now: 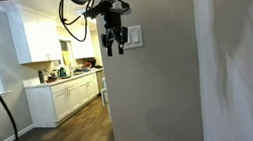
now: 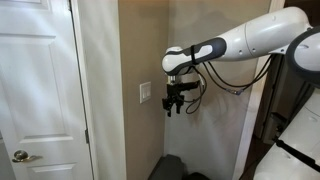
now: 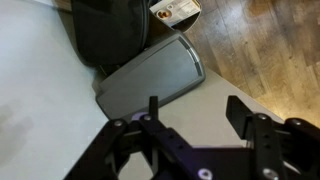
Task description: Turn off the right light switch.
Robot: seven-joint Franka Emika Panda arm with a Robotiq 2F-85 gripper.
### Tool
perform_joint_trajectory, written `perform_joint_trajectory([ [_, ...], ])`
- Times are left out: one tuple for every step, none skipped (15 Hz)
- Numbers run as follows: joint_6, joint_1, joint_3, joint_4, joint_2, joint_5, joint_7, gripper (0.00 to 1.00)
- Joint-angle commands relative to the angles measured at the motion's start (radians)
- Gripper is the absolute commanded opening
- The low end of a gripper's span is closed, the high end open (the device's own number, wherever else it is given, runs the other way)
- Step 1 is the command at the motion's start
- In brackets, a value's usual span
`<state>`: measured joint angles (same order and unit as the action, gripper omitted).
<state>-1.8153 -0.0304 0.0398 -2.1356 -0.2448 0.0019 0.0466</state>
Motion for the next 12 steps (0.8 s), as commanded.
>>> perform_joint_trajectory([
  [-0.051, -0.008, -0.011, 0.016, 0.025, 0.071, -0.029, 0.41],
  [-0.069, -0.008, -0.011, 0.015, 0.030, 0.087, -0.025, 0.34],
  [-0.097, -0.008, -0.010, 0.014, 0.036, 0.110, -0.015, 0.27],
  [-0.122, -0.006, -0.009, 0.013, 0.041, 0.124, -0.004, 0.20],
  [-0.148, -0.007, -0.005, 0.014, 0.050, 0.132, 0.002, 0.15],
  [-0.168, -0.007, -0.005, 0.015, 0.059, 0.140, 0.000, 0.09],
  [-0.194, -0.007, -0.002, 0.017, 0.070, 0.143, 0.010, 0.02],
  [-0.217, -0.006, -0.002, 0.018, 0.079, 0.144, 0.012, 0.01],
  [-0.248, -0.004, 0.000, 0.021, 0.090, 0.138, 0.020, 0.00],
  [-0.275, -0.003, 0.000, 0.026, 0.102, 0.134, 0.026, 0.00],
  [-0.301, -0.002, 0.000, 0.034, 0.114, 0.128, 0.034, 0.00],
  [-0.326, -0.001, 0.001, 0.042, 0.124, 0.123, 0.040, 0.00],
])
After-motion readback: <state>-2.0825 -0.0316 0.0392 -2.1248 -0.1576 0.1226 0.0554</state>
